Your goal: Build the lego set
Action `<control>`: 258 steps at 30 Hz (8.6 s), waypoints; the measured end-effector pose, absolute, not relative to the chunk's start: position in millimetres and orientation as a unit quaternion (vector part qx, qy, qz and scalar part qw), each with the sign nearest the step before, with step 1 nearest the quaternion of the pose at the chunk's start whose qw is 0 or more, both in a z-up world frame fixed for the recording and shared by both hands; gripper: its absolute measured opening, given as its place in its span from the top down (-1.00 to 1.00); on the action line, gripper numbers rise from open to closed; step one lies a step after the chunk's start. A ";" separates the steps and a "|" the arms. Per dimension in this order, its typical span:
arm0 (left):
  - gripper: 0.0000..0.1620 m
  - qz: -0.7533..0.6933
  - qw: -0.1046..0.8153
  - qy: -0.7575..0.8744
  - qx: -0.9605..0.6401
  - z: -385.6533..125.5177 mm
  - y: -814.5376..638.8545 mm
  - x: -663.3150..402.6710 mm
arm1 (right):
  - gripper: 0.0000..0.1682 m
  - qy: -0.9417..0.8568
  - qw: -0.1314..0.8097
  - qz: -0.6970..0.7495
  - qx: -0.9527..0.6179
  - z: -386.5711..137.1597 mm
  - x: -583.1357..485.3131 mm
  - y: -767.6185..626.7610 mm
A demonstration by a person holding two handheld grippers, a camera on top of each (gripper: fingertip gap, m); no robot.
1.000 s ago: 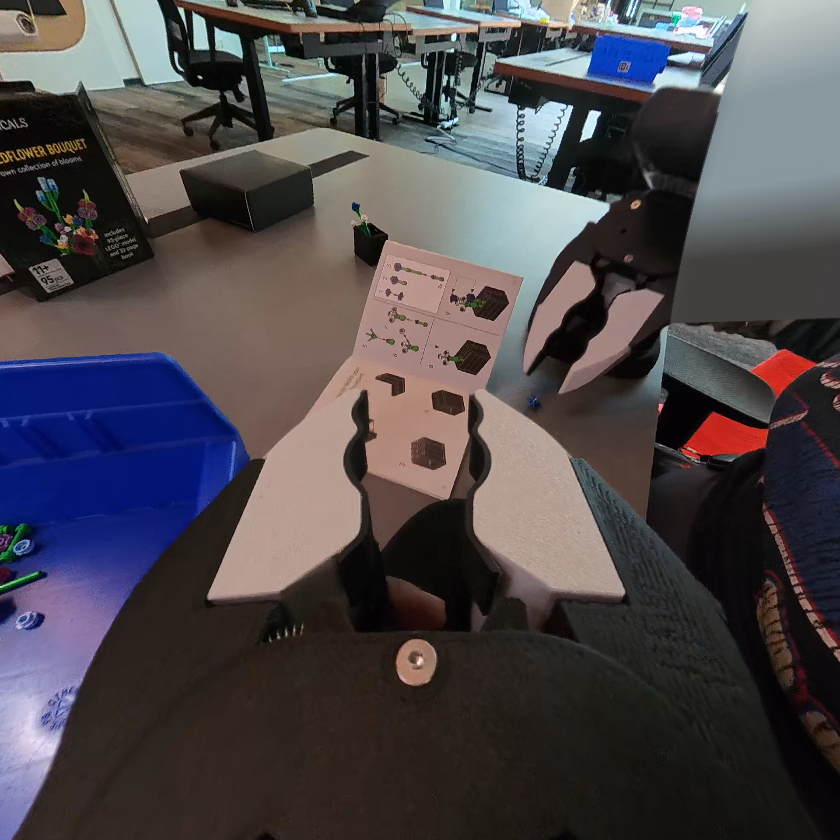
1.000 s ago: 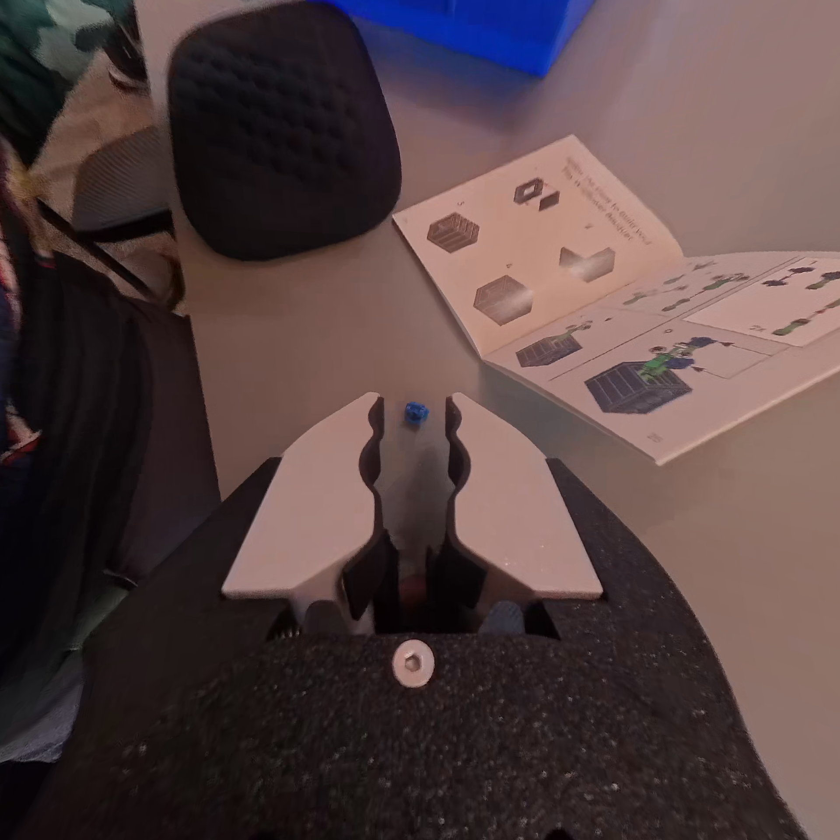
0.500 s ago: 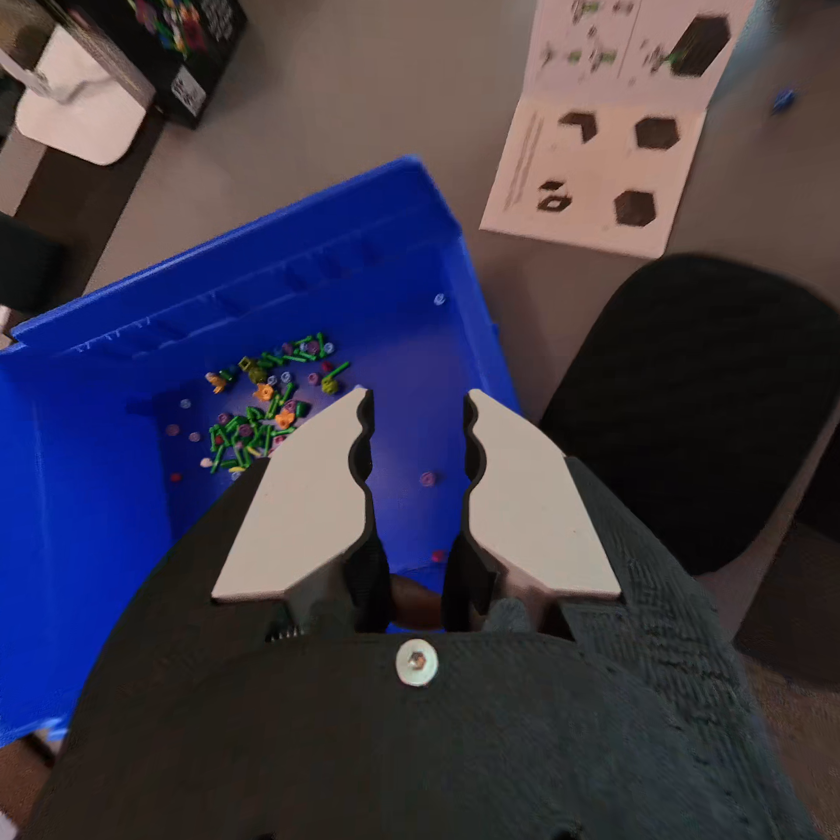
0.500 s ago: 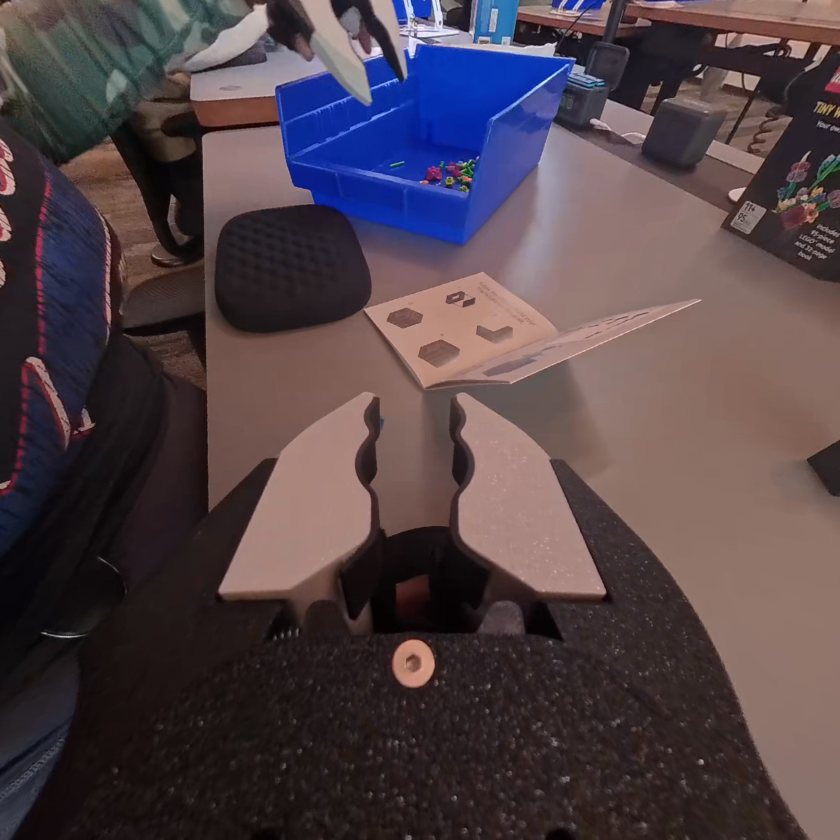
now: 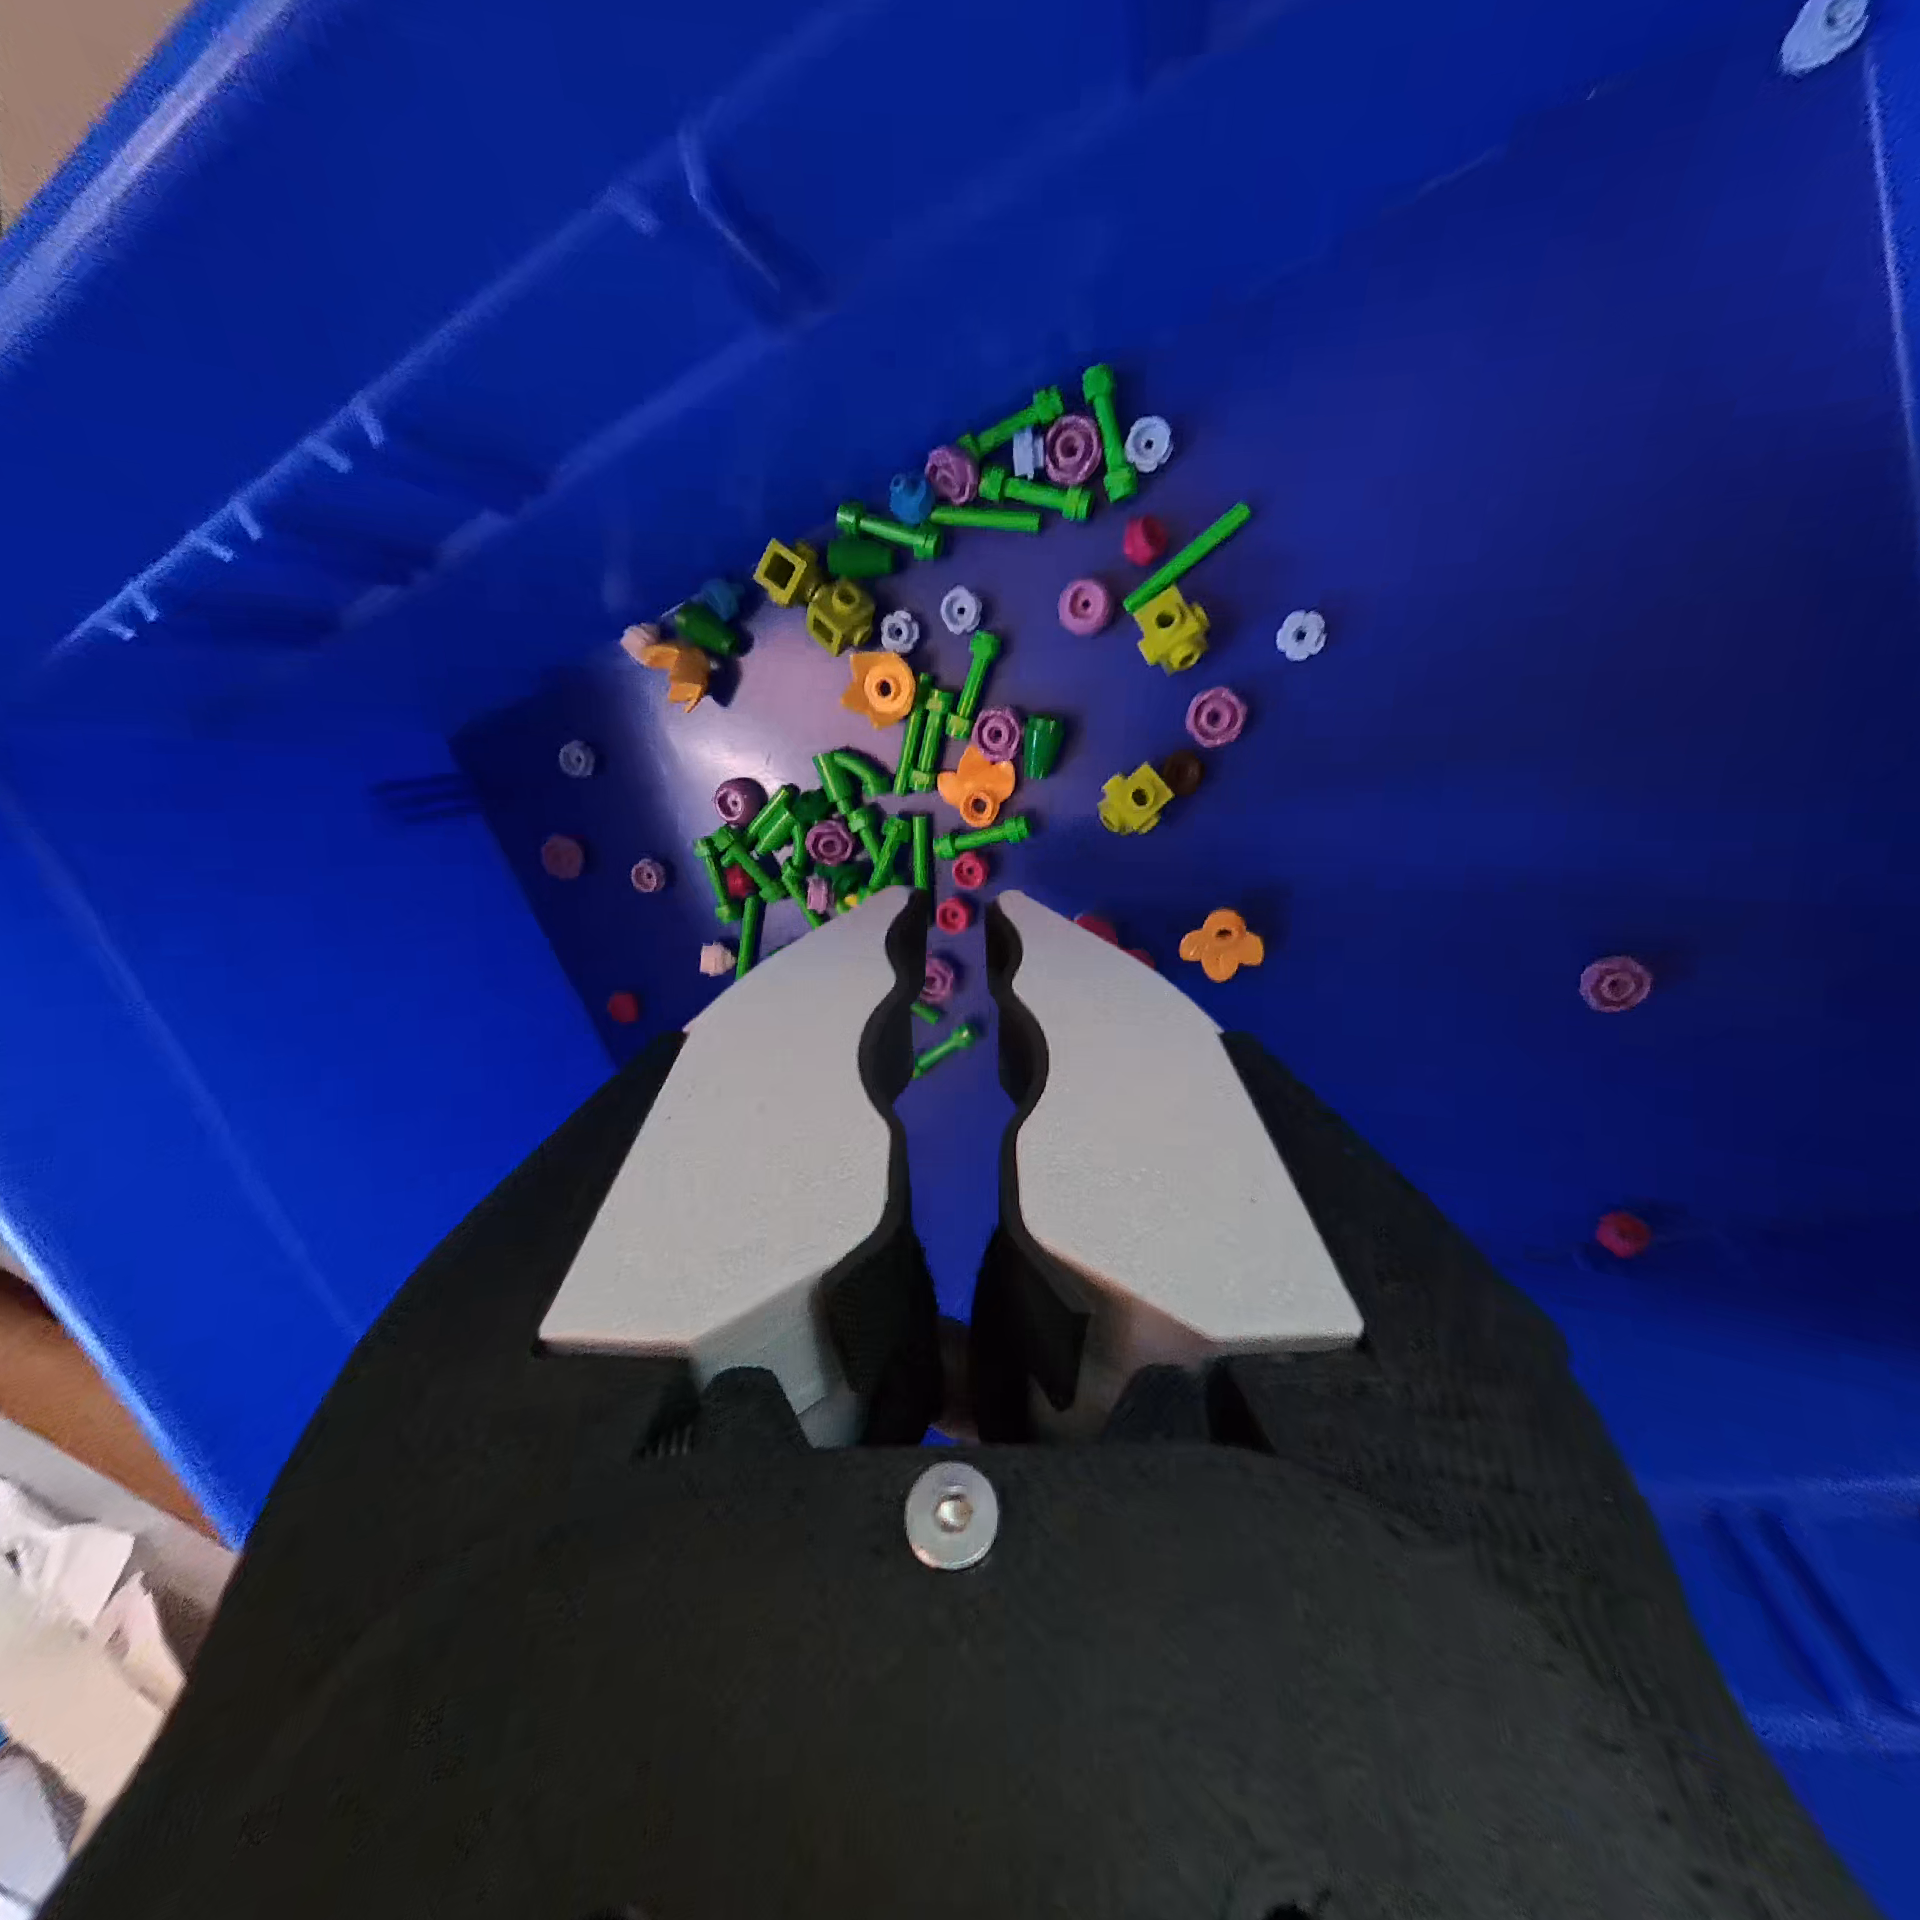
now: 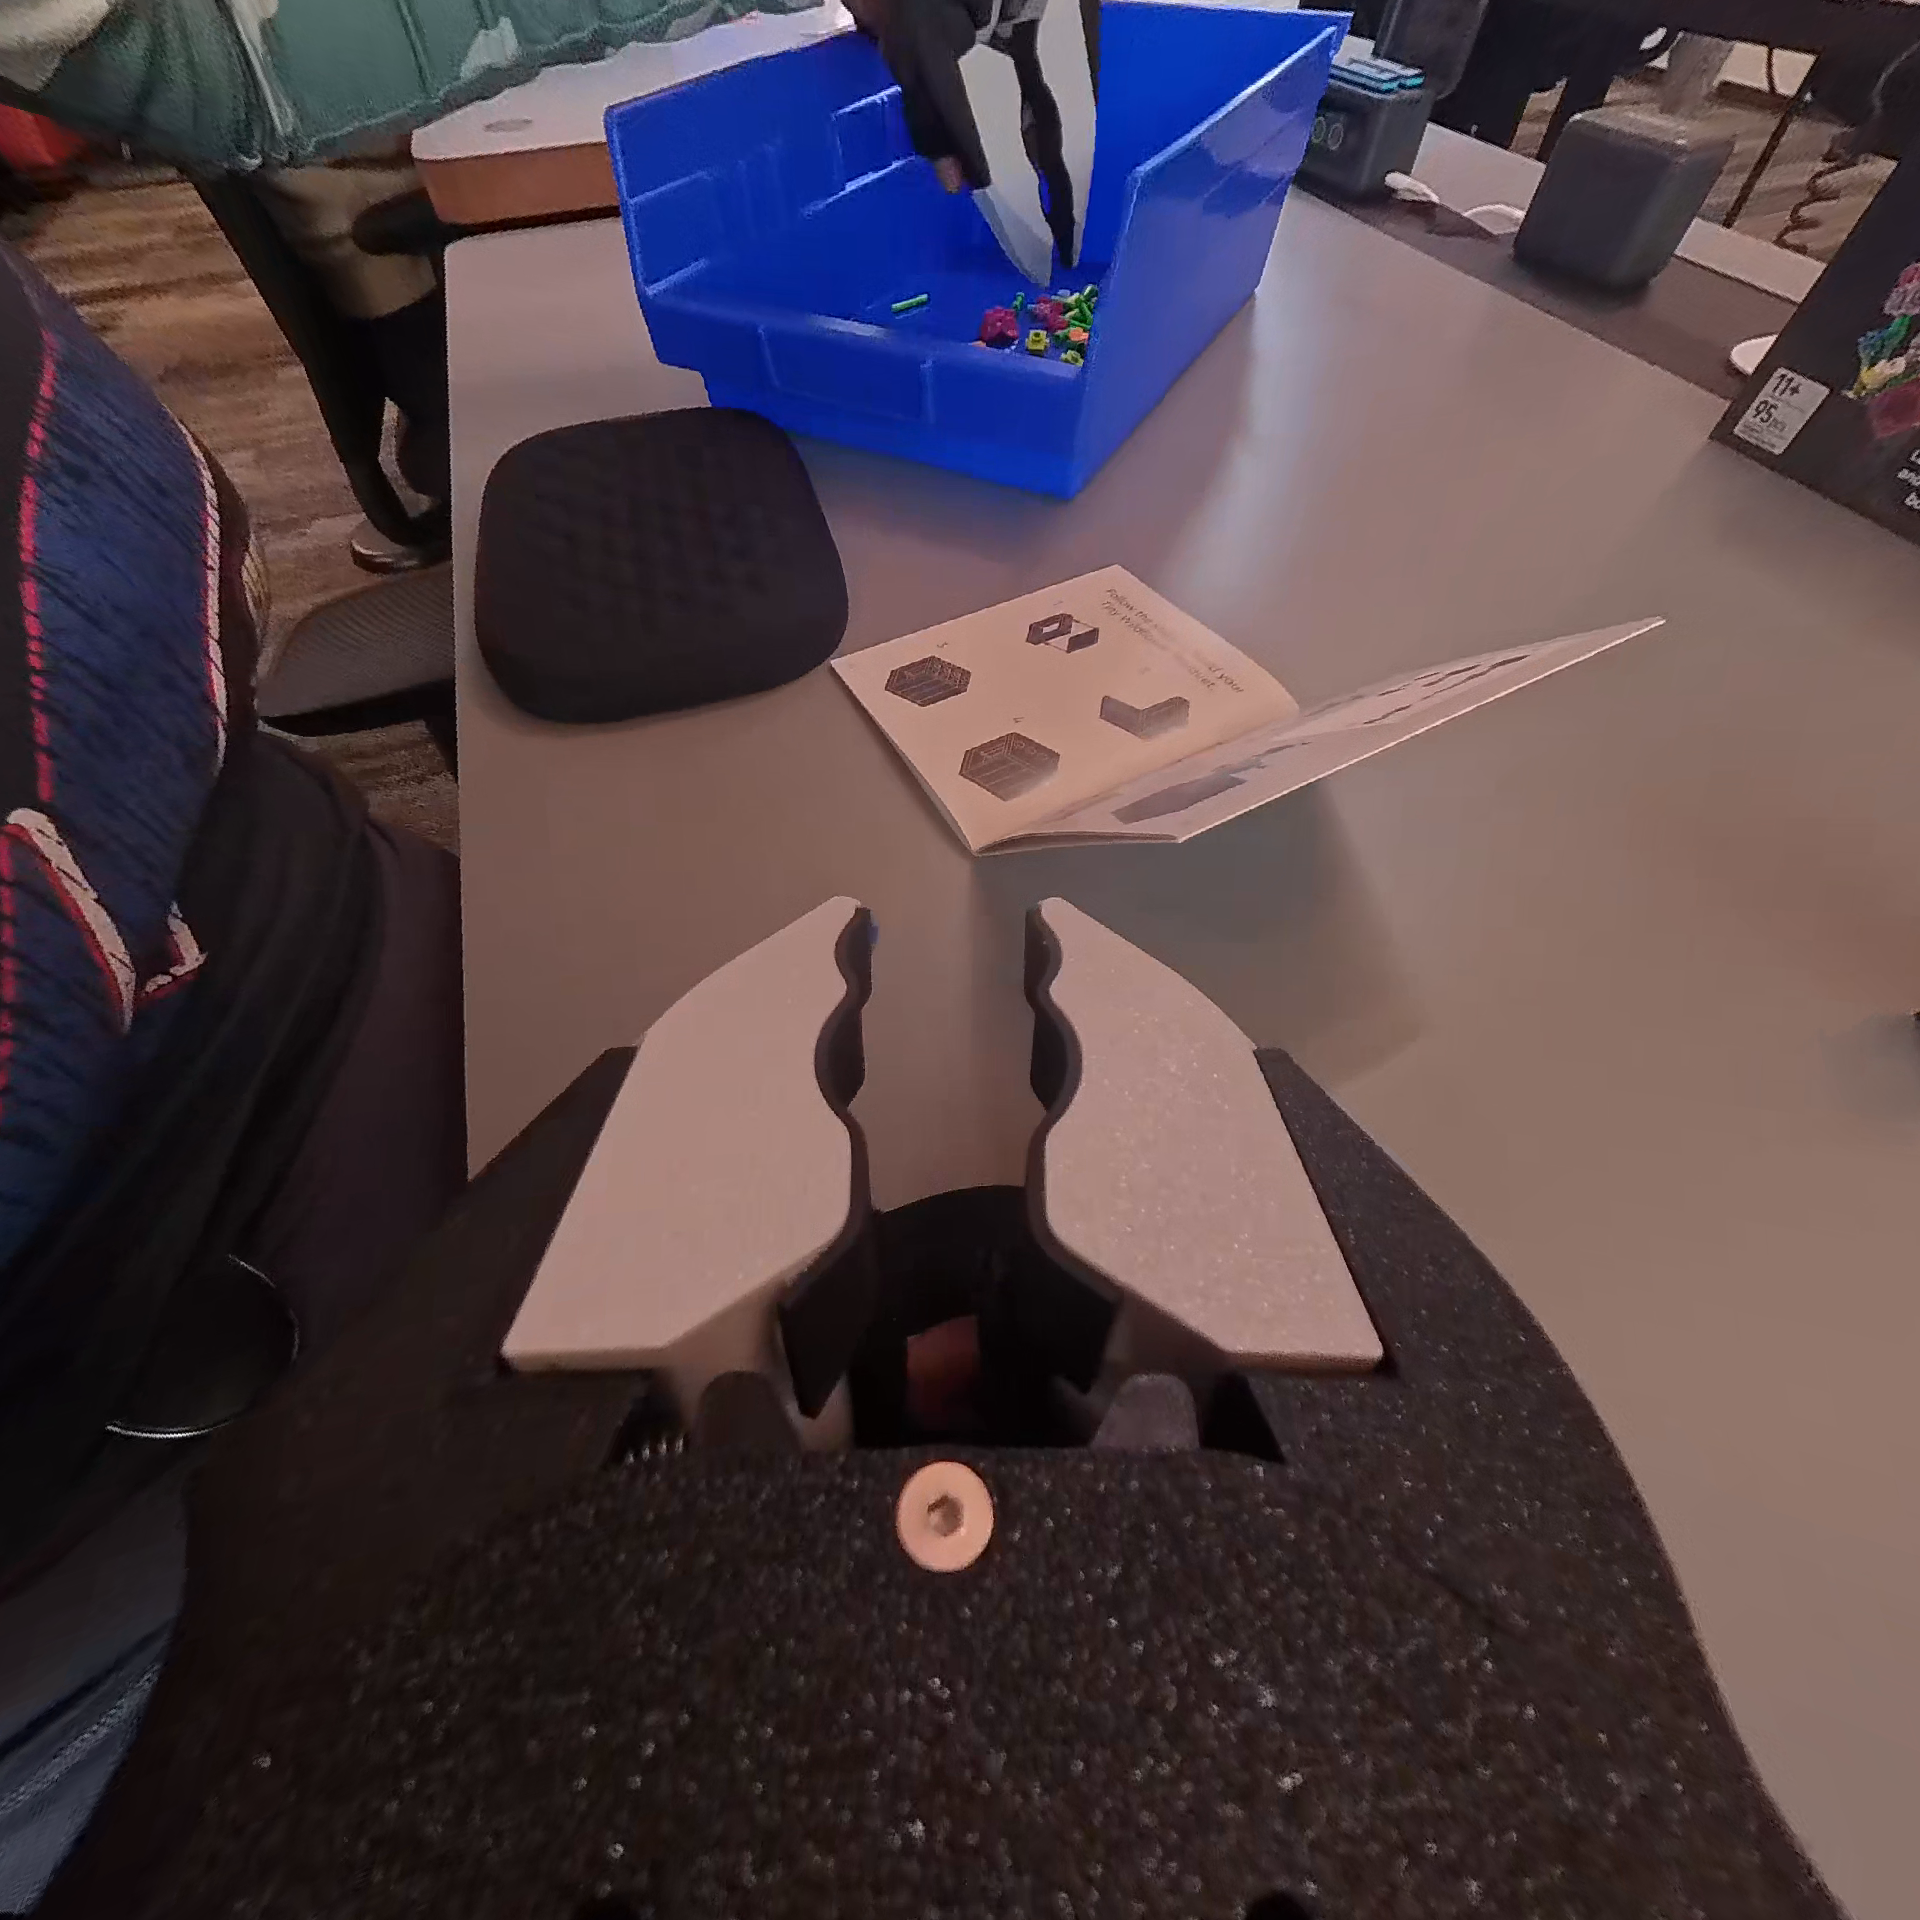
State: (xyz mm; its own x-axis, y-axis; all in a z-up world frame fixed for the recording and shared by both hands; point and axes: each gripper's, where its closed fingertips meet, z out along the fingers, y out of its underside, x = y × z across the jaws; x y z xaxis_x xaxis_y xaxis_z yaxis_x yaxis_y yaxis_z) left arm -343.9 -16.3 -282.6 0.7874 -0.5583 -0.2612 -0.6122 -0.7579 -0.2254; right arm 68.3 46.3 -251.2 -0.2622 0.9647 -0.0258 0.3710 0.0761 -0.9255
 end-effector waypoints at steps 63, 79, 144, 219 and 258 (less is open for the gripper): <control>0.96 -0.099 0.426 0.136 -0.889 -205.0 2.8 -256.9 | 0.67 -0.635 0.335 0.473 -0.511 -241.2 67.5 49.6; 0.96 -0.693 0.408 0.108 -0.584 -127.0 -11.2 19.5 | 0.61 -0.721 0.556 0.366 -0.194 -130.6 21.3 -11.1; 0.66 -0.147 0.337 0.497 -0.786 -288.9 9.6 33.4 | 0.70 -0.675 0.317 0.335 -0.576 -250.6 78.0 26.3; 0.87 -0.229 0.641 0.449 -0.579 -198.3 -10.9 48.9 | 0.62 -0.539 0.177 0.620 -0.542 -183.7 73.8 14.8; 0.87 -0.340 0.670 0.348 -0.561 -178.7 -7.5 23.8 | 0.91 -0.983 0.028 0.031 -0.178 -300.5 172.1 85.5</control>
State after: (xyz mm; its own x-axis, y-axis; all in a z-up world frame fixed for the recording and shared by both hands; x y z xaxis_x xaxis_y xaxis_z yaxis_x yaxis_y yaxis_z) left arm 23.8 -7.5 -178.7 0.5263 -0.8461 -0.0843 0.0653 0.1391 -0.9881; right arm 172.1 85.5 -300.5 -0.9352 0.3514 0.0434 0.3479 0.9348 -0.0717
